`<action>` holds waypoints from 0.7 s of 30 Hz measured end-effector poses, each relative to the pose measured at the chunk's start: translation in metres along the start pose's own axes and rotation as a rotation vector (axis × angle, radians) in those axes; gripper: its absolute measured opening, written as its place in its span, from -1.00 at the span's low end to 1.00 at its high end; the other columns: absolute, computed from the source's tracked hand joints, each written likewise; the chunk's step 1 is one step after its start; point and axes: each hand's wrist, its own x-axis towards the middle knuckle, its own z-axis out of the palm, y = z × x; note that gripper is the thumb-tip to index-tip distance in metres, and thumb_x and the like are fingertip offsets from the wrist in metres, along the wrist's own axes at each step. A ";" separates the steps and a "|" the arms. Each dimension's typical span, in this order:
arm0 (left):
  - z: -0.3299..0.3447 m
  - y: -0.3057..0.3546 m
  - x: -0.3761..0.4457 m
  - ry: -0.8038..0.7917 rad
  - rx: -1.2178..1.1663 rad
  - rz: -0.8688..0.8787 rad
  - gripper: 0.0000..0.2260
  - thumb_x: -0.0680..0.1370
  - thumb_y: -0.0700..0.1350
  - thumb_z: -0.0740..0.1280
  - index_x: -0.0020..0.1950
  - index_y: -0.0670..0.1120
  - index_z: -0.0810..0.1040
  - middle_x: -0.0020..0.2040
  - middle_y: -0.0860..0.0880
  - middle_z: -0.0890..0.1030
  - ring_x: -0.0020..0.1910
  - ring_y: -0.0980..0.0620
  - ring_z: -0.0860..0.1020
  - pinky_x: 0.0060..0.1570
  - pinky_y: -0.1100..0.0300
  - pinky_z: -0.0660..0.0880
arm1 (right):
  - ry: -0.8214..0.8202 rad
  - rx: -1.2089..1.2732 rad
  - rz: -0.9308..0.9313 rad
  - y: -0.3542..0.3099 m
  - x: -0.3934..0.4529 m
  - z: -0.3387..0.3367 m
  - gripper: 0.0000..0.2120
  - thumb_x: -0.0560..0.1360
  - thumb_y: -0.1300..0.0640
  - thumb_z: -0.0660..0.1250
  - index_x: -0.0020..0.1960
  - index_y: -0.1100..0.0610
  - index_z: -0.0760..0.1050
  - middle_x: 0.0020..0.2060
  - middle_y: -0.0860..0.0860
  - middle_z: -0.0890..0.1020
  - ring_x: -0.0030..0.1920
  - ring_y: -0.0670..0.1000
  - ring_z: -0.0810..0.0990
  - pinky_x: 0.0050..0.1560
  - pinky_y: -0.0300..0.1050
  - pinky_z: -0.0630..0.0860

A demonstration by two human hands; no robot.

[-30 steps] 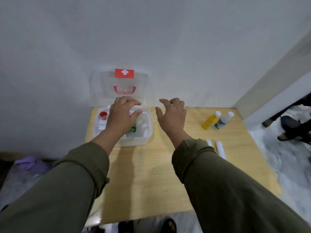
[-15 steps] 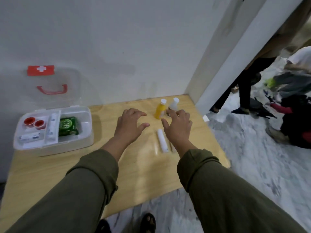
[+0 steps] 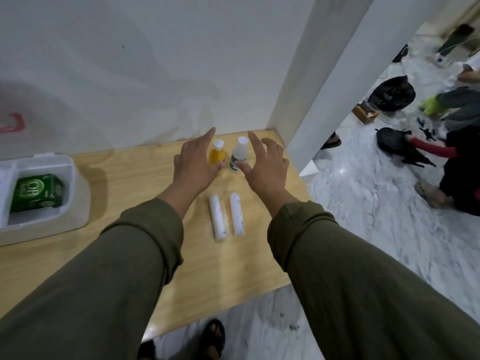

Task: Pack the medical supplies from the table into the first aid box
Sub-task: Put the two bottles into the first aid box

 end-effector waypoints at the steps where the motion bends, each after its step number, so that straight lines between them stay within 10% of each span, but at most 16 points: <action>1: 0.003 0.002 0.003 0.002 -0.009 0.010 -0.34 0.49 0.03 0.36 0.50 0.13 0.09 0.47 -0.01 0.30 0.45 -0.08 0.20 0.32 -0.09 0.20 | -0.016 0.006 -0.018 0.003 0.004 0.002 -0.36 0.47 -0.11 0.31 0.47 -0.13 0.12 0.40 0.05 0.29 0.40 0.09 0.21 0.26 0.08 0.25; 10: 0.027 0.000 0.019 0.083 -0.121 0.062 -0.50 0.55 -0.14 0.29 0.44 0.17 0.27 0.31 -0.03 0.51 0.32 -0.05 0.42 0.32 0.01 0.31 | -0.062 0.025 -0.090 0.020 0.029 0.019 -0.56 0.58 0.02 0.17 0.43 -0.15 0.21 0.42 0.06 0.35 0.40 0.12 0.27 0.30 0.09 0.22; 21: 0.046 -0.019 0.032 0.261 -0.212 0.177 -0.65 0.53 -0.21 0.31 0.31 -0.01 0.50 0.20 -0.04 0.61 0.19 0.02 0.53 0.15 0.37 0.28 | 0.189 0.244 -0.212 0.025 0.044 0.049 -0.64 0.47 0.28 0.29 0.25 0.14 0.51 -0.08 0.18 0.67 -0.02 0.25 0.55 -0.04 0.12 0.52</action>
